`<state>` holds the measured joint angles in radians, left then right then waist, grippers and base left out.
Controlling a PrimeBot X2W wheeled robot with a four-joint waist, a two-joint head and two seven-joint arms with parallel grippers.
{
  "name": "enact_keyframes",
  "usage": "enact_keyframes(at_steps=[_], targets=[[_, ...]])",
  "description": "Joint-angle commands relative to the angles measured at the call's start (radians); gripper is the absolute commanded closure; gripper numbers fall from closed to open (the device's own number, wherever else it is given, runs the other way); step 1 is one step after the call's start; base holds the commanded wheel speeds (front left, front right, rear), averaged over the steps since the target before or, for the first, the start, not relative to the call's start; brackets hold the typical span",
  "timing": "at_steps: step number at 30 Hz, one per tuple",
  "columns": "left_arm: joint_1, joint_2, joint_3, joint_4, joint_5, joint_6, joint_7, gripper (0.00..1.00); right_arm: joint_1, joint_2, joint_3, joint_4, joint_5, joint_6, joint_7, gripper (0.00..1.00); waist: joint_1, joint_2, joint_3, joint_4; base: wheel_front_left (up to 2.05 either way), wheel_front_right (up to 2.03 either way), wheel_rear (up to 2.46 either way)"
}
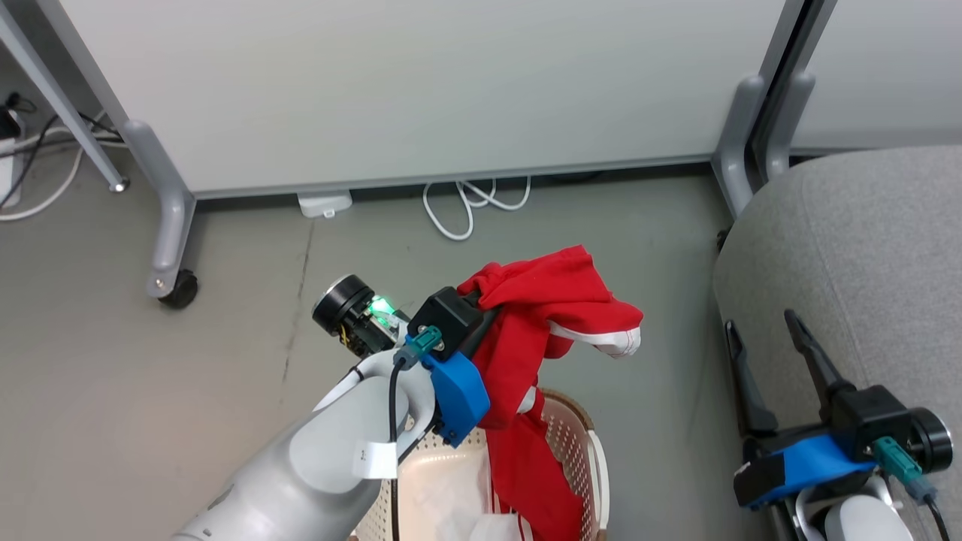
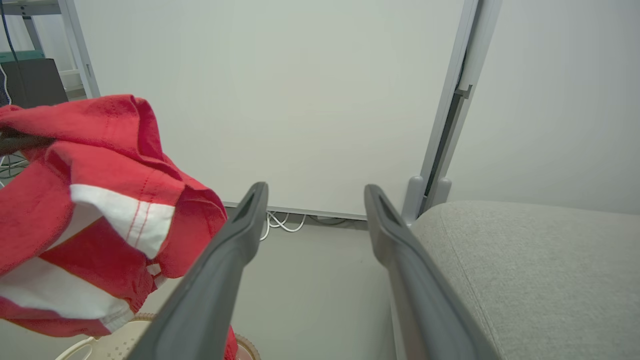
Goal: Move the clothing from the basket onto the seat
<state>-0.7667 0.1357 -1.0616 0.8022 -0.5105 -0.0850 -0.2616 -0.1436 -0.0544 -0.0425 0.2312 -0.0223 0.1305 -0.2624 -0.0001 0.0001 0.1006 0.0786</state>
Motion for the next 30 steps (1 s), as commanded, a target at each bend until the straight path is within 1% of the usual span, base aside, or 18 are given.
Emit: enact_keyframes(at_steps=[1, 6, 12, 19, 30], targets=[[0.013, 0.007, 0.007, -0.008, 0.004, 0.001, -0.005, 1.0, 0.026, 0.0, -0.003, 0.002, 0.004, 0.0, -0.004, 0.0, 0.0001, -0.0001, -0.027, 0.004, 0.0, 0.0, 0.0], [0.038, 0.018, 0.012, -0.02, 0.002, 0.001, -0.005, 1.0, 0.061, 0.002, 0.006, 0.008, 0.007, 0.0, -0.004, 0.0, 0.0001, -0.0001, -0.069, 0.005, 0.0, 0.0, 0.0], [0.05, 0.029, 0.013, -0.031, -0.002, 0.003, -0.005, 1.0, 0.083, -0.001, 0.051, 0.001, 0.004, 0.0, -0.004, 0.0, 0.0001, -0.0001, -0.086, 0.008, 0.0, 0.0, 0.0], [0.05, 0.034, 0.01, -0.041, -0.002, 0.007, -0.005, 1.0, 0.078, -0.031, 0.139, -0.004, 0.005, 0.0, -0.004, 0.0, 0.0001, -0.0001, -0.081, 0.012, 0.0, 0.0, 0.0], [0.031, 0.029, 0.0, -0.048, -0.001, 0.013, -0.005, 1.0, -0.018, -0.101, 0.288, 0.029, -0.013, 0.0, -0.004, 0.0, 0.0001, -0.0001, -0.064, 0.015, 0.0, 0.0, 0.0]])
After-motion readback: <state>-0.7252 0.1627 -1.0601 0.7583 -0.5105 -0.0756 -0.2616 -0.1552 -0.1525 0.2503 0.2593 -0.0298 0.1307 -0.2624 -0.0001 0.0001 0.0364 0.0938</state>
